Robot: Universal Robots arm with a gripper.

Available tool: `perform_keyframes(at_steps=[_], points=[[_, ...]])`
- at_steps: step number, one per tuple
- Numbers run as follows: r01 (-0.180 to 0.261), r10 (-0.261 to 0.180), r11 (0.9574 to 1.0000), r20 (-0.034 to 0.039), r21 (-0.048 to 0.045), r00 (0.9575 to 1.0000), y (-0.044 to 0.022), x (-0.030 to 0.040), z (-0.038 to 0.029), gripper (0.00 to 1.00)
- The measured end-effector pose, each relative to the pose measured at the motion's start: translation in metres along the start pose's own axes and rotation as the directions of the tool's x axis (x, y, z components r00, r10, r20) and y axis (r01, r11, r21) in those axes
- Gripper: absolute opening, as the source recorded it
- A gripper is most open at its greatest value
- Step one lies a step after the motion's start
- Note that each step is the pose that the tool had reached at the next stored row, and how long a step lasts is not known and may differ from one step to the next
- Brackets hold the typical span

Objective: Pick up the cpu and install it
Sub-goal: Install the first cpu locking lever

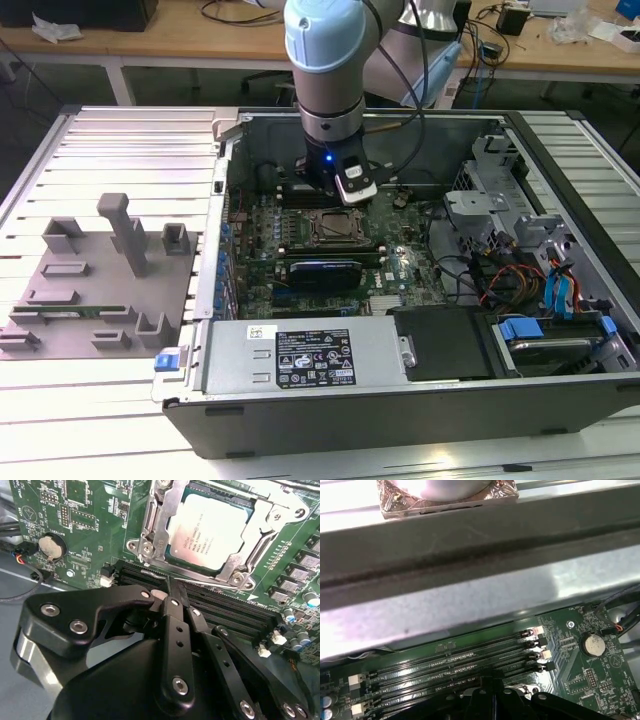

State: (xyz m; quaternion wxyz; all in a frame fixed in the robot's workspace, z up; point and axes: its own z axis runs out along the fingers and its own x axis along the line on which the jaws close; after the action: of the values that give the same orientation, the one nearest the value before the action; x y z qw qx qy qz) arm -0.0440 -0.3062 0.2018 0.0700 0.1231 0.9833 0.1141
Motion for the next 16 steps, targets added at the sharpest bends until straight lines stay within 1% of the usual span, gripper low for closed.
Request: perform_keyframes(at_steps=[1,4,10,12,16], points=[[0.0,0.0,1.0,0.0018,-0.0003,1.0,-0.0001,0.0,0.0003,0.11],[0.001,-0.001,1.0,0.0042,-0.0009,1.0,-0.0003,0.0001,0.0008,0.11],[0.004,-0.004,1.0,0.0181,-0.0042,0.9998,-0.0046,-0.0004,0.0035,0.11],[0.004,-0.004,1.0,0.019,-0.0059,0.9998,-0.0048,-0.0005,0.0041,0.11],[0.004,-0.004,1.0,0.0197,-0.0053,0.9998,-0.0052,-0.0004,0.0047,0.11]])
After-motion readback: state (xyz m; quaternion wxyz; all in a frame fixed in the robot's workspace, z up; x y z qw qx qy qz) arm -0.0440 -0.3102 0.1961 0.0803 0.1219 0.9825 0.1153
